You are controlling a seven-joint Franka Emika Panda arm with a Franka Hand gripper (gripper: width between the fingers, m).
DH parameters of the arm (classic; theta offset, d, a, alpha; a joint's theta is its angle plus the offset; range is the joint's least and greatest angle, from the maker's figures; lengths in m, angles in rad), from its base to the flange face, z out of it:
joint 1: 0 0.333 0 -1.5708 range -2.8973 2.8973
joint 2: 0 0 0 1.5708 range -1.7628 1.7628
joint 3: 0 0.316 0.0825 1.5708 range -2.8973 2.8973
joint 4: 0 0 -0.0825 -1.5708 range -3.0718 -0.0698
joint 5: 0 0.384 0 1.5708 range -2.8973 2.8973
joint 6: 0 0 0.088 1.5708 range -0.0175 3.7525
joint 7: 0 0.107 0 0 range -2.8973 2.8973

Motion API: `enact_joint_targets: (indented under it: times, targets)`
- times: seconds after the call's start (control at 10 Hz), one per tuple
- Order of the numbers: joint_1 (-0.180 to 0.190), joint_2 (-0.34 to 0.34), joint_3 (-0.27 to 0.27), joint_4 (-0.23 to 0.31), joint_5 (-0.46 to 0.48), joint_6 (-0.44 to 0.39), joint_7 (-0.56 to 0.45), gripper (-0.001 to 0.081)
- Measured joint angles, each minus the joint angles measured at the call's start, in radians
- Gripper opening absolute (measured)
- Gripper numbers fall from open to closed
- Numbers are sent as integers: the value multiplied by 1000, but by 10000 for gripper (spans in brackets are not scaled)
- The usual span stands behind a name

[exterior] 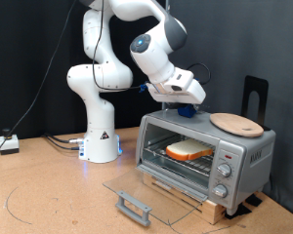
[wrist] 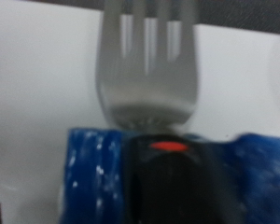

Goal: Make a piece of toast with the oven

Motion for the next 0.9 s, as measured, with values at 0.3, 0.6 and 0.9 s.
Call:
enact_joint_targets:
  times: [0.3,0.6,0.9]
  targets:
    - [-3,-76,-99,0,-7,-92,-40,797]
    - [-10,-132,-150,-1,-43,-154,-40,809]
    - [-44,-109,-193,0,-62,-137,-100,809]
